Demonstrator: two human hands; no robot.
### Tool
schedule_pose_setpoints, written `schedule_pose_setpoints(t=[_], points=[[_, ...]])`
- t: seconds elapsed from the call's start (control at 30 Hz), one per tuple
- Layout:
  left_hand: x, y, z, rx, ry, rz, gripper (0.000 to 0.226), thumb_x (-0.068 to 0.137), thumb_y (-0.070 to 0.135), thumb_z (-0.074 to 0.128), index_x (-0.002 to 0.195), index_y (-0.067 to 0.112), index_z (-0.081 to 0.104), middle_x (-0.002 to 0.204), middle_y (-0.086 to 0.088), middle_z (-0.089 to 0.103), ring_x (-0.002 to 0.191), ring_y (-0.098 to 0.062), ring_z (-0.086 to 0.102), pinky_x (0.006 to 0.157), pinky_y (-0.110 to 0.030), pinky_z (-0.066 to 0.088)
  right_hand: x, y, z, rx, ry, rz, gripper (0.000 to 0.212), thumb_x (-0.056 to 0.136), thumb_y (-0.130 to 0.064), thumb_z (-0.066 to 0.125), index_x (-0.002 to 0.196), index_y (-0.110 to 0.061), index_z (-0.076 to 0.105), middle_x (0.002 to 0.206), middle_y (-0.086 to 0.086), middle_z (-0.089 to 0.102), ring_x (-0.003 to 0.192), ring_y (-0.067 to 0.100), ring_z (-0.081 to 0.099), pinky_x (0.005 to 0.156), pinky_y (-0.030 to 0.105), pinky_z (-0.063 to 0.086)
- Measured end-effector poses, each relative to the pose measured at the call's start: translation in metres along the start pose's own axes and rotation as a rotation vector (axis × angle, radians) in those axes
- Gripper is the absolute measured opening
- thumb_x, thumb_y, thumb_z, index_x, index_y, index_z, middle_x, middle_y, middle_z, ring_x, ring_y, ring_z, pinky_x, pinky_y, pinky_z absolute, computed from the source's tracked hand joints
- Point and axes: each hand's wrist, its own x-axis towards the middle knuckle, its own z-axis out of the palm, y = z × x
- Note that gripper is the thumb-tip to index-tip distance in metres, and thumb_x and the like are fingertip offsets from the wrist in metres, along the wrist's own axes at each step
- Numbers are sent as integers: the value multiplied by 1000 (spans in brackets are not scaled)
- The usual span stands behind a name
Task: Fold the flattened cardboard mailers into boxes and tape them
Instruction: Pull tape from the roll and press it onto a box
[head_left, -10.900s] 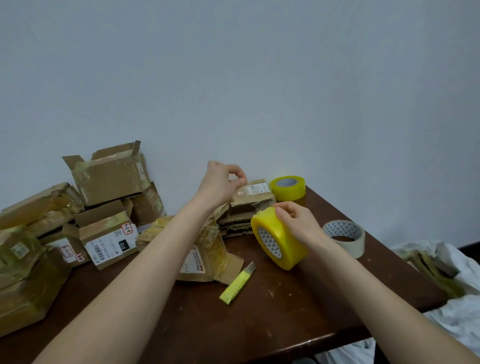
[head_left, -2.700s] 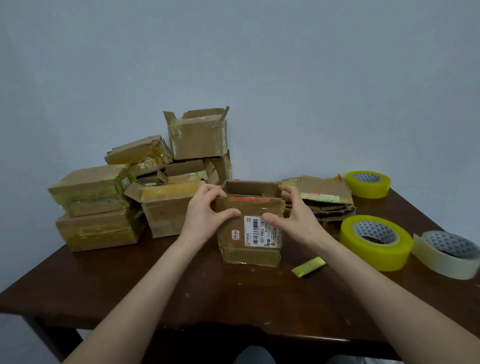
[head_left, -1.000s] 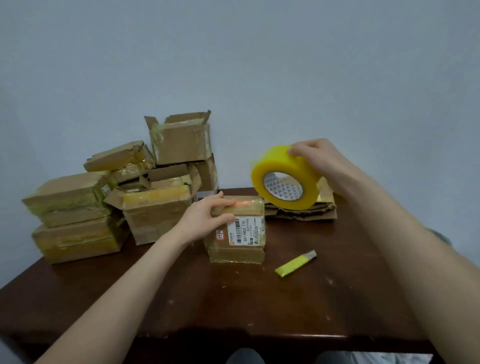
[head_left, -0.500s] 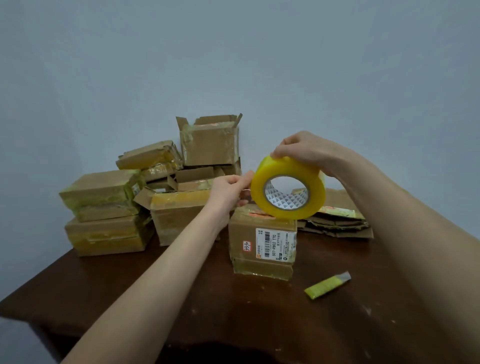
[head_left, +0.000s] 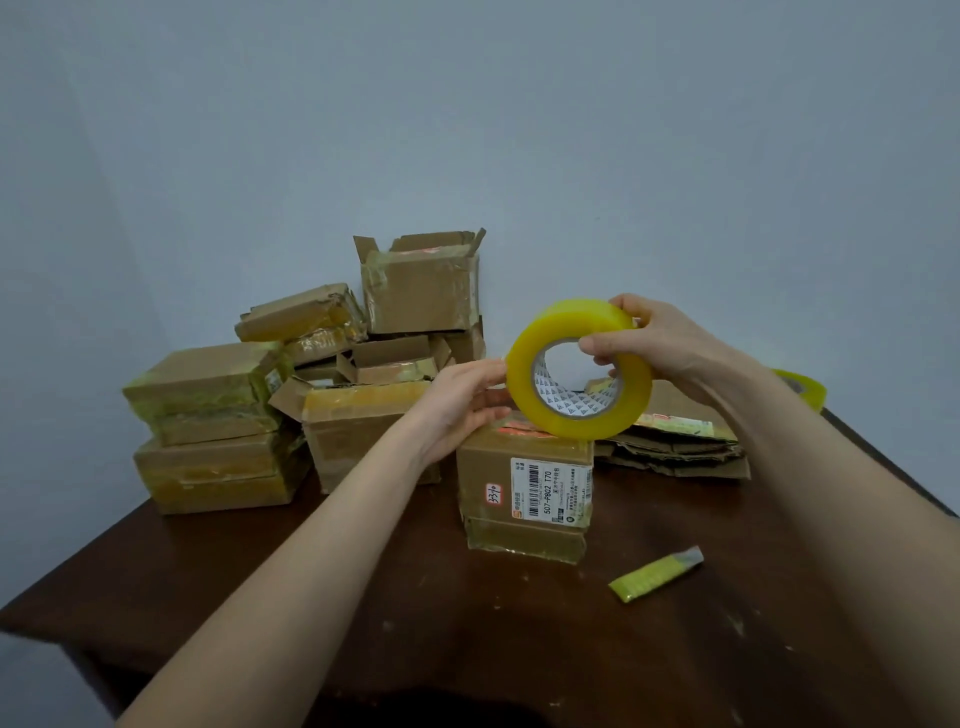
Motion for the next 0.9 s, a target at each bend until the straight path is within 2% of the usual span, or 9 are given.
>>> schedule_pose_setpoints(t=[0.2,0.27,0.43,0.5,0.6,0.67,0.73,0.8,0.9], points=[[3,-6,-8,-78,12,35,15,92,12,58,100,5,69,93,-9,73,89,-19,69,72,-23,58,0,3,2,52,3,9,35,75,-30,78,105,-23,62,95,2,66,83,17,66,74,37,53],[4,-7,-5,4,64,110,14,91,11,61,97,2,70,90,-10,73,86,-19,70,68,-21,57,0,5,1,75,9,8,36,75,-28,78,107,-22,63,97,4,66,81,17,66,70,35,53],[2,-6,4,385,210,340,11,91,8,61,88,-1,68,74,-5,68,63,-6,67,62,-20,55,0,7,1,93,21,21,36,76,-26,78,108,-22,63,94,4,64,77,18,62,68,33,50],[4,-4,1,661,250,467,7,89,9,64,83,6,64,70,2,63,57,-4,61,60,-17,51,0,6,1,91,9,21,34,76,-24,79,106,-22,64,88,2,62,75,17,60,69,33,50],[7,8,-19,1217,312,852,7,87,10,64,82,9,59,74,5,56,61,-7,51,60,-23,47,-1,4,-3,79,-13,27,35,75,-22,79,107,-21,65,85,1,63,72,16,60,70,33,50],[8,25,-33,1340,357,940,7,89,13,61,85,8,60,76,2,58,63,-13,55,59,-28,49,-2,4,-3,67,-11,33,40,74,-22,79,111,-20,64,88,2,63,73,16,60,70,32,50],[6,34,-34,1169,280,764,9,93,17,59,87,13,64,76,2,65,65,-17,63,63,-32,54,-2,4,-1,75,-1,29,44,73,-23,81,113,-20,64,91,3,62,74,17,60,72,33,50],[2,32,-31,735,102,433,13,95,18,56,91,14,68,81,0,68,74,-18,67,70,-31,57,-2,2,1,90,-3,14,36,73,-22,80,106,-22,65,91,4,62,75,18,59,74,35,50],[-6,21,-40,-71,5,136,29,99,31,48,117,14,64,114,-5,67,107,-19,62,87,-36,53,-4,1,2,82,-21,-6,33,74,-20,80,103,-24,65,93,4,64,76,18,60,78,37,51]])
